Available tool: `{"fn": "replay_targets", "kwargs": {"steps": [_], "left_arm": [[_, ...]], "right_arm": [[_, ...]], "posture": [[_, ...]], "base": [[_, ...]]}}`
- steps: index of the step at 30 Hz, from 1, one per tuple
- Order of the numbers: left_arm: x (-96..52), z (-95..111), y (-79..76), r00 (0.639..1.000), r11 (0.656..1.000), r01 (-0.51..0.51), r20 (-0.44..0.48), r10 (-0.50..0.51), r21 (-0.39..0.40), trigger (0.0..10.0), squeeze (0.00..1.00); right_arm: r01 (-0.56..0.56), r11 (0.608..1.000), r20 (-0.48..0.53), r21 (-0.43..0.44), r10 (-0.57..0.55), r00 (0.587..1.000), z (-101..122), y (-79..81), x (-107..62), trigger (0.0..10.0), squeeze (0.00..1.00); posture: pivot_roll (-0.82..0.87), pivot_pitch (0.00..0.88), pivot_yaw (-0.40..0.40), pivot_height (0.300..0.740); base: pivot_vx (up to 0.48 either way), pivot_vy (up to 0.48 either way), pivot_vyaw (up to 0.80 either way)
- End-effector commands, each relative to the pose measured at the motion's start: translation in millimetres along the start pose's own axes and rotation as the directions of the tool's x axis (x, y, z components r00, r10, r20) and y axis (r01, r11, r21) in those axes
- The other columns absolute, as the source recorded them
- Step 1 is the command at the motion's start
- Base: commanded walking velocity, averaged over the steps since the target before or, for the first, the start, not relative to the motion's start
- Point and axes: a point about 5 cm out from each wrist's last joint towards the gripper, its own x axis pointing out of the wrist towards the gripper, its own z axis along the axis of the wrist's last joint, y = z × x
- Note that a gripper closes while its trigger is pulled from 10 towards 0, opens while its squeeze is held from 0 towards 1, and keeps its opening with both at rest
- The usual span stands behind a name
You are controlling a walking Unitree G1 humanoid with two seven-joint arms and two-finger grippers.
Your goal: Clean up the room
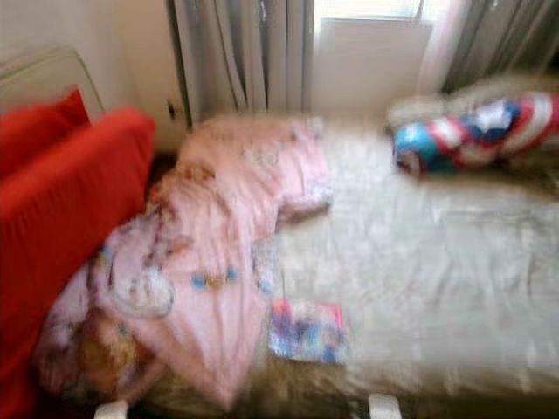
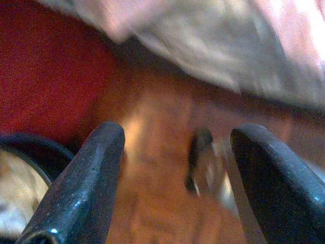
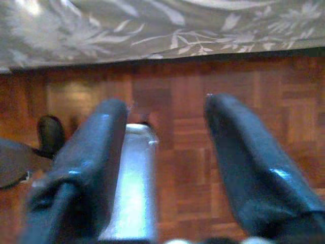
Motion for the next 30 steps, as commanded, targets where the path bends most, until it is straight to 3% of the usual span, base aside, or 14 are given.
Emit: {"fn": "replay_targets", "kwargs": {"steps": [1, 5, 12, 18, 25, 30], "left_arm": [[2.5, 10, -8.3, 0.999, 1.000, 0.027, 0.043, -0.026, -0.015, 10.0, 0.00], [2.9, 13, -6.9, 0.997, 0.999, 0.043, 0.057, -0.042, -0.014, 10.0, 0.00], [1.2, 4, 3.6, 1.000, 1.000, 0.023, 0.002, -0.023, 0.002, 10.0, 0.00], [-0.4, -3, 3.0, 0.999, 1.000, 0.026, -0.027, -0.026, 0.002, 10.0, 0.00], [-1.9, -9, 5.4, 0.998, 1.000, 0.024, -0.055, -0.023, 0.017, 10.0, 0.00], [-1.3, -8, 4.6, 0.998, 1.000, 0.024, -0.060, -0.024, 0.004, 10.0, 0.00]], "right_arm": [[0.033, 0.999, -0.007, 0.000, -0.033, 0.999, -4, -13.3, -2.1, 10.0, 0.00], [0.037, 0.999, -0.006, -0.003, -0.037, 0.999, -4, -14.9, -2.4, 10.0, 0.00], [0.028, 1.000, 0.001, 0.011, -0.028, 1.000, -4, -7.7, -1.7, 10.0, 0.00], [0.033, 0.999, -0.001, 0.021, -0.033, 0.999, -5, -4.2, -1.4, 10.0, 0.00], [0.047, 0.998, -0.018, 0.033, -0.046, 0.999, -9, -6.4, -2.3, 10.0, 0.00], [0.048, 0.998, -0.020, 0.031, -0.048, 0.999, -9, -8.5, -2.6, 10.0, 0.00]], "posture": [[0.03, 0.000, -0.008, 0.740], [0.05, 0.000, 0.001, 0.740], [0.02, 0.000, 0.010, 0.740], [0.00, 0.000, 0.033, 0.740], [-0.01, 0.000, 0.029, 0.740], [-0.01, 0.000, 0.020, 0.740]], "base": [[0.000, 0.000, 0.00], [0.000, 0.000, 0.00], [0.000, 0.000, 0.00], [0.000, 0.000, 0.00], [0.000, -0.480, 0.00], [0.000, 0.000, 0.00]]}}
